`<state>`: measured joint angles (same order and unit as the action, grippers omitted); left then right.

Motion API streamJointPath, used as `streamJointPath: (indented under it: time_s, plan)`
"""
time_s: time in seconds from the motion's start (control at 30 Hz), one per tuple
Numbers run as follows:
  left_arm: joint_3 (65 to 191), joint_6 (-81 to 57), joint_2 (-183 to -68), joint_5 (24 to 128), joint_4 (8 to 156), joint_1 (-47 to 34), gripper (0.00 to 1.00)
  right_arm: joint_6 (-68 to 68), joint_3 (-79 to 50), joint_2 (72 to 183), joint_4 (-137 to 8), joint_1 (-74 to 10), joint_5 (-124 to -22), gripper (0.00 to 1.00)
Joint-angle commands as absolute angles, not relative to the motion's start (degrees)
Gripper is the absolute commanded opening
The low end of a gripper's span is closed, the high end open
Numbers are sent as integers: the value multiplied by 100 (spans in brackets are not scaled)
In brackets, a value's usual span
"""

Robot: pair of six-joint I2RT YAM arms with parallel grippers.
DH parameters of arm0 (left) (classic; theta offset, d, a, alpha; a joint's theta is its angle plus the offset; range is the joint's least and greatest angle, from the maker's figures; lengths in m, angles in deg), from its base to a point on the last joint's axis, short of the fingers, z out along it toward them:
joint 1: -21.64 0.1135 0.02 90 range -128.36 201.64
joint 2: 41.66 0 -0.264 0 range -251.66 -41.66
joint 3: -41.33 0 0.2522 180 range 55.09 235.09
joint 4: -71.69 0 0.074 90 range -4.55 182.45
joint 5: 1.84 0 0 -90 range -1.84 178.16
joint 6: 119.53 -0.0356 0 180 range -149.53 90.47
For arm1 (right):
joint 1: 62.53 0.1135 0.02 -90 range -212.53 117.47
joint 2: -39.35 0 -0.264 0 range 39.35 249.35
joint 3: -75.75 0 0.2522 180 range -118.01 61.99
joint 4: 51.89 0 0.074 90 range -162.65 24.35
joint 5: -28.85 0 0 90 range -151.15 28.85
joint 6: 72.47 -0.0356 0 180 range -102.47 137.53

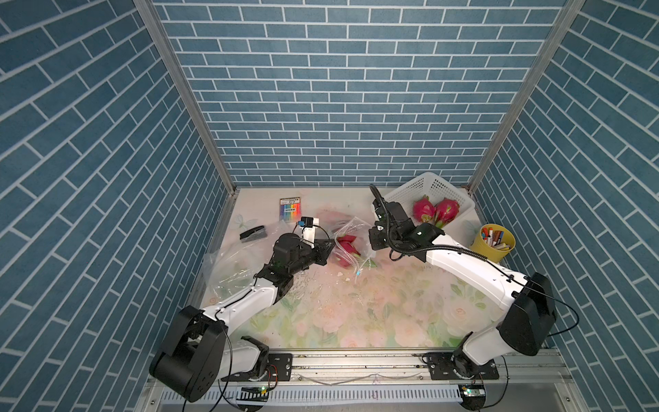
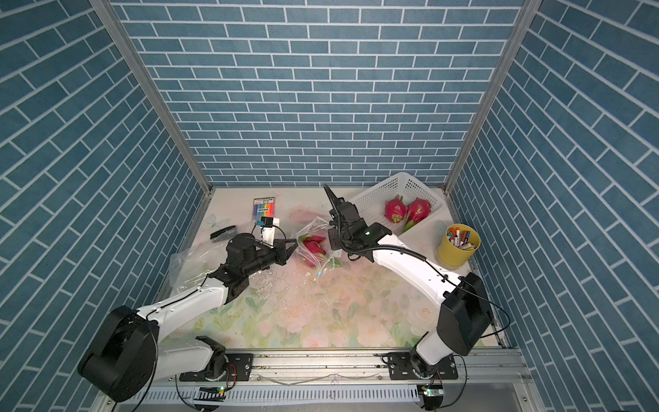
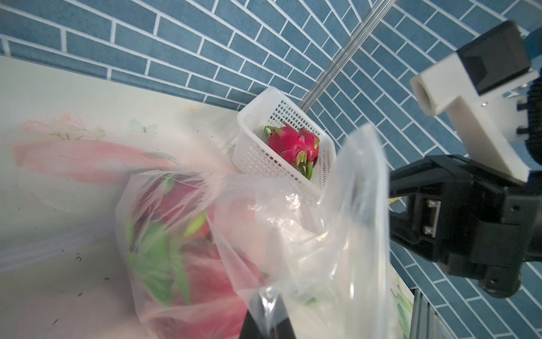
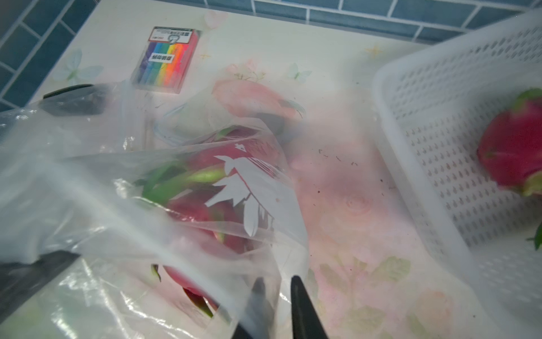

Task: Open the zip-top bag and take out the dragon fruit
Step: Pick up the dragon fruit from the zipper food storage bag.

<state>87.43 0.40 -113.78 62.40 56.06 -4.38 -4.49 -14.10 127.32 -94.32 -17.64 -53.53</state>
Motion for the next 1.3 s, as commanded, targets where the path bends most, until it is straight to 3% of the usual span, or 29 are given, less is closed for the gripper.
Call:
streamJointPath:
  time_s: [0.0, 0.1, 0.33, 0.83, 1.0, 1.27]
  plan:
    - [8904, -59, -11433, 6068, 5426, -513, 0, -270, -1668, 12520, -9582, -1745, -6146, 36]
    - [8902, -62, -11545, 6021, 5377, -575, 0, -138, -1742, 12314, -9789, -1719, -6563, 39]
    - [8903, -121, -11698, 5948, 5425, -757, 0, -324, -1335, 12200, -9343, -1604, -7729, 23]
    - [8867, -128, -11627, 6004, 5421, -913, 1, -352, -777, 13314, -8684, -1522, -6827, 11]
    - [8819, -73, -11788, 5960, 5356, -917, 1, -226, -503, 13538, -8230, -1533, -6493, 11]
    - [8757, -106, -11804, 6159, 5441, -917, 1, 101, -312, 13981, -8055, -1533, -6807, 23]
